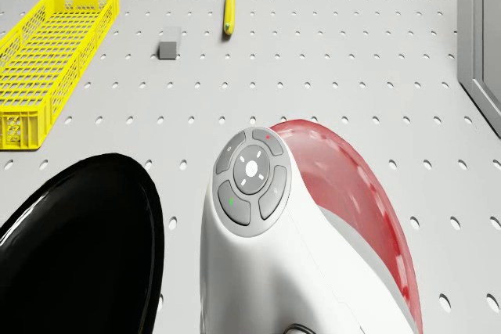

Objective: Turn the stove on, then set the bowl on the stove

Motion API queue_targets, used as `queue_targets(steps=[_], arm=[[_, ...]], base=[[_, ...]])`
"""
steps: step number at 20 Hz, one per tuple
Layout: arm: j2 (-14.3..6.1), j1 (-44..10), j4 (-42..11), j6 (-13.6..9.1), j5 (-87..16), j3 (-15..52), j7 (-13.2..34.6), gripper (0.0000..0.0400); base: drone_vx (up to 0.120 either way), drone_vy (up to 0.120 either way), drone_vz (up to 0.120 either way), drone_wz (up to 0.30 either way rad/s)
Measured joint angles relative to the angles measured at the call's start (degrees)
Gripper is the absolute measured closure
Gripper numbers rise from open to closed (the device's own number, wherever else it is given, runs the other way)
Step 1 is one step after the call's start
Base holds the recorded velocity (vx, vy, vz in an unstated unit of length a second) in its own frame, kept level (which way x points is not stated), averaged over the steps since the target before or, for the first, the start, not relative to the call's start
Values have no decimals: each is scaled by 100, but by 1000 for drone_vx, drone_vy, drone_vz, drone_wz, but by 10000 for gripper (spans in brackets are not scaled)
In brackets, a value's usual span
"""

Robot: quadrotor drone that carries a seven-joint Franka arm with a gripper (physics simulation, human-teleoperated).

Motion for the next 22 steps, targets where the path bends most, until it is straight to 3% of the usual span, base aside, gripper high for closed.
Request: queue_targets(steps=[22], arm=[[-12,-4,1,11,5,2,3,300]], base=[[-120,-9,0,0]])
